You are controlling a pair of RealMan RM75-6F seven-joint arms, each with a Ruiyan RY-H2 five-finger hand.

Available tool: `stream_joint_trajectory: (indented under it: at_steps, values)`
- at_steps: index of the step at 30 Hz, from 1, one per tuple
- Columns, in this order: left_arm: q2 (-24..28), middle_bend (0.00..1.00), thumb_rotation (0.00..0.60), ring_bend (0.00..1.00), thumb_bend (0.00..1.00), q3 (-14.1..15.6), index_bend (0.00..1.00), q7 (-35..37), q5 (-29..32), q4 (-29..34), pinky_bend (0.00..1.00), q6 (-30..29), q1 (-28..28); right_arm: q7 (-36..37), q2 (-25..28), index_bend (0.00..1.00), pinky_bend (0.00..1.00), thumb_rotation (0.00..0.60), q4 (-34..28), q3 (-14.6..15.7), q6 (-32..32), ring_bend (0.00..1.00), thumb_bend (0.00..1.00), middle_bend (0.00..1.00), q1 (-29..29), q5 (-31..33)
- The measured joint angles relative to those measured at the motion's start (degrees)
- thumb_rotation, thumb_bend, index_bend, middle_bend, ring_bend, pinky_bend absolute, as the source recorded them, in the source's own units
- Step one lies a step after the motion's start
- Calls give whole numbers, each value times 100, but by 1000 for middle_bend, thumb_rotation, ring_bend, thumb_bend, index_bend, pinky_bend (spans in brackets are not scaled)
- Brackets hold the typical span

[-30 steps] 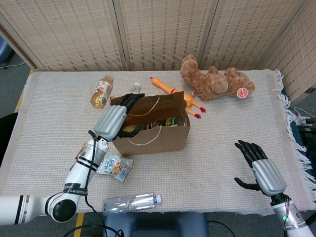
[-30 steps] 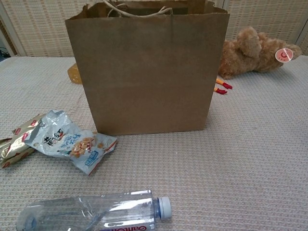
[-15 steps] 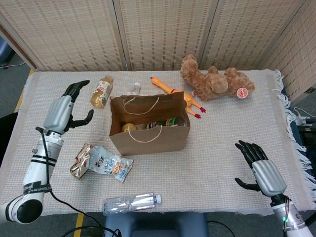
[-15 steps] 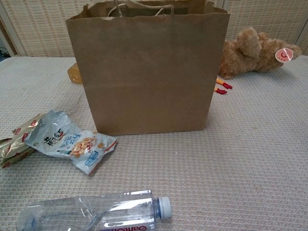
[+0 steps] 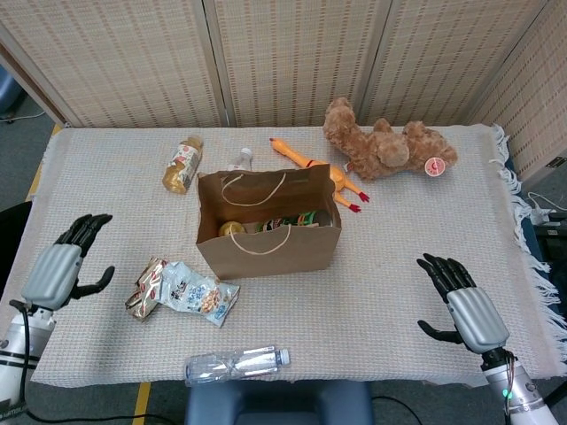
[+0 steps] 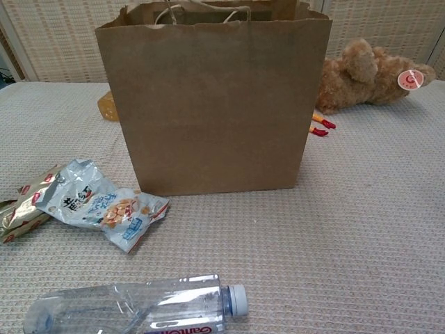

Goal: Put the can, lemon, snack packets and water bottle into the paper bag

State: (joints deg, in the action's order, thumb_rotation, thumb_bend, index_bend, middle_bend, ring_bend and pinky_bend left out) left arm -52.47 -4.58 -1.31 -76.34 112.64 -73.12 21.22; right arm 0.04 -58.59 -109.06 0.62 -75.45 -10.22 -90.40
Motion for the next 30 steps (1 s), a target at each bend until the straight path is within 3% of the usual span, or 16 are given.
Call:
stream_joint_trajectory:
  at_steps: [3,7,17,30]
  values:
    - [-213,0,600,0,370,484,0,-188,-242,-107,118,50,-233,-26,-15,5,0,600,-22,22,30,0,119,0,-10,-20]
    - [-625,0,600,0,370,651,0,-721,-128,-183,106,181,-355,-92,-42,5,0,600,-38,32,36,0,119,0,-17,-47]
    - [-1592,0,600,0,370,496,0,-1717,995,-394,80,629,-228,-39,-53,13,0,600,20,14,86,0,119,0,-43,46]
    - [-2197,0,600,0,371,241,0,-2073,1872,-879,80,1030,147,7,-56,13,0,600,68,20,83,0,119,0,-27,111]
